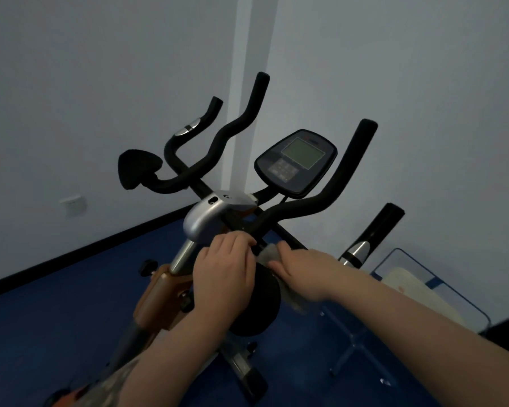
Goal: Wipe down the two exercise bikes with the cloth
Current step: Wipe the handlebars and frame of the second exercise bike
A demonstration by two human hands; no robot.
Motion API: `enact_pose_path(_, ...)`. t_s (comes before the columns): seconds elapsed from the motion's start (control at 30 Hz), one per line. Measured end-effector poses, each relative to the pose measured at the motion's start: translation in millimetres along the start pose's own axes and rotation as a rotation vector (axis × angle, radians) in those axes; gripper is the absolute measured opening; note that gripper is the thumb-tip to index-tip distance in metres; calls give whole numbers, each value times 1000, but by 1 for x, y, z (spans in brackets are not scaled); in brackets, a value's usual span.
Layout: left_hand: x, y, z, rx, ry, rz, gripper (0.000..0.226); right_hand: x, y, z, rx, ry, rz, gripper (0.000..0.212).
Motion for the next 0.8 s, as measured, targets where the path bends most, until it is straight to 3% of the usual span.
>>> enact_pose_path(0.17, 1, 1, 1, 10, -6, -20, 26, -15, 6, -24, 178, 16, -91, 46)
enact_pose_path(0.33, 2, 0, -2, -126, 73, -12, 25, -22, -2, 28, 291, 98, 325, 52)
enact_pose_path(0.43, 19, -7, -10, -216, 27, -76, 31, -6, 11, 67, 377, 273, 480, 31)
enact_pose_path(0.5, 38, -18, -17, -276, -34, -95, 33, 27, 35, 89, 487, 221, 489, 22)
enact_pose_path(0.57, 50, -29, -18, -336, -58, -113, 34, 51, 56, 102, 578, 77, 484, 28)
enact_pose_path(0.67, 51, -34, -12, -335, -90, -120, 29, 38, 47, 95, 740, -84, 374, 28)
enact_pose_path(0.73, 49, -30, -12, -300, -82, -59, 21, 16, 22, 86, 836, -94, 323, 29)
enact_pose_path(0.8, 48, -28, -11, -265, -105, -44, 14, 9, 14, 84, 822, -14, 339, 32)
Point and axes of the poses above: each hand's wrist, its own z-axis away from the middle knuckle, its own y-axis out of the back of the hand, x = y × z, the point moved 7 cm from there along -z, towards the middle knuckle, and after that the axes turned 14 degrees about y, right-handed, at the moved point
